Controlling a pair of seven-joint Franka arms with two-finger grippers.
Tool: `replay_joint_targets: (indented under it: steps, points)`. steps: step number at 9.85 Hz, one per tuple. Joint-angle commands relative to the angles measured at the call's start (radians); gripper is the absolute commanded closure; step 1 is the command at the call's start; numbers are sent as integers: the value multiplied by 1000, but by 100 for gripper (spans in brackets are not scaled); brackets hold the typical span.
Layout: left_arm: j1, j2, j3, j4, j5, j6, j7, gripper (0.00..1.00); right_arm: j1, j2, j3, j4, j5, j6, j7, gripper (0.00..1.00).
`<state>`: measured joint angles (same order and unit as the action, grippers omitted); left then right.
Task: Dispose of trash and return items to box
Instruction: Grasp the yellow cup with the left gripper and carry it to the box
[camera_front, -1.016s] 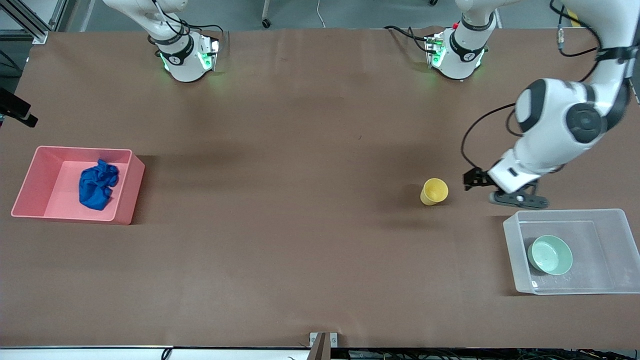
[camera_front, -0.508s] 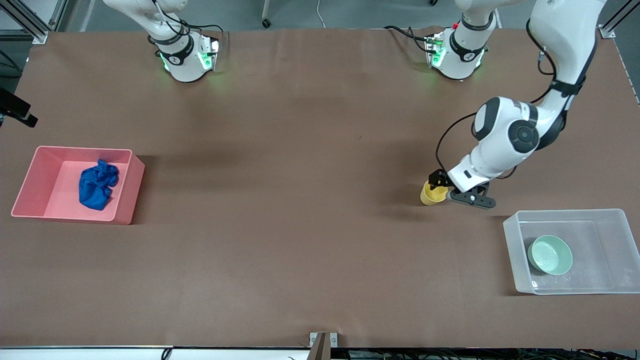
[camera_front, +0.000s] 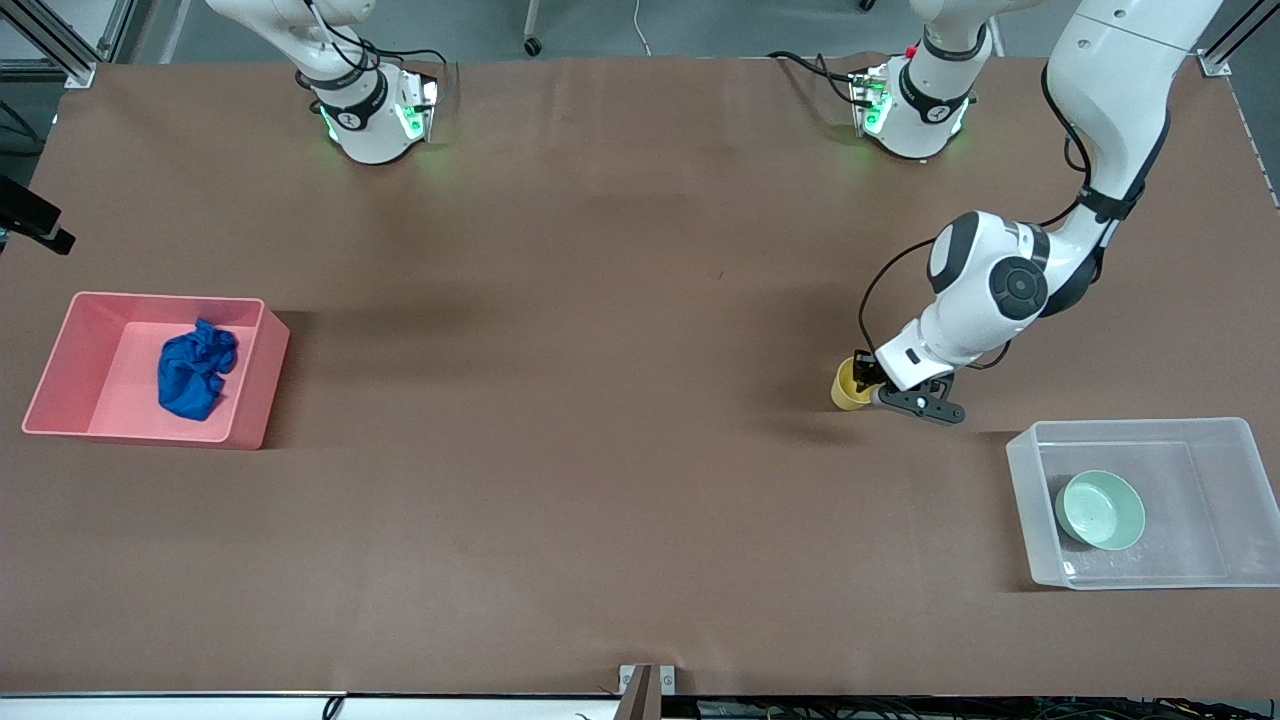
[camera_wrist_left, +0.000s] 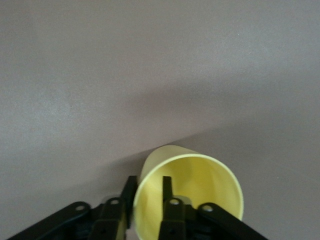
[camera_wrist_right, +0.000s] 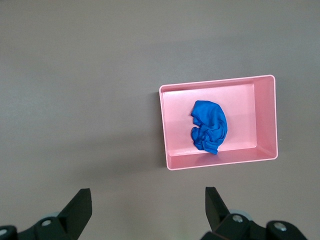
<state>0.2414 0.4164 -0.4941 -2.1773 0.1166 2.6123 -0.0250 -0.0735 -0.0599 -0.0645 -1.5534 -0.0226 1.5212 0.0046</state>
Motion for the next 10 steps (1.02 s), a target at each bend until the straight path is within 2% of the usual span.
replay_joint_targets:
  steps: [1,2,3,5,7,9,10]
  points:
    - [12,24,2,14,41,9,-4,100,-5,-20,9,-11,-8,5,9,0]
    - [19,-8,2,33,43,-10,-3,100,-5,-20,9,-4,-7,5,9,0]
    - [25,-43,2,72,41,-84,0,100,-5,-18,9,2,-4,5,8,0]
    - [51,-41,2,294,43,-336,29,100,-11,-12,8,9,1,8,11,0]
    - [97,45,6,506,43,-449,126,100,-5,-14,6,13,1,13,18,0]
    - [169,154,17,655,47,-460,264,100,-9,-11,6,24,0,17,6,0]
    - [194,212,49,724,58,-460,346,100,-3,-8,8,26,-10,16,6,0]
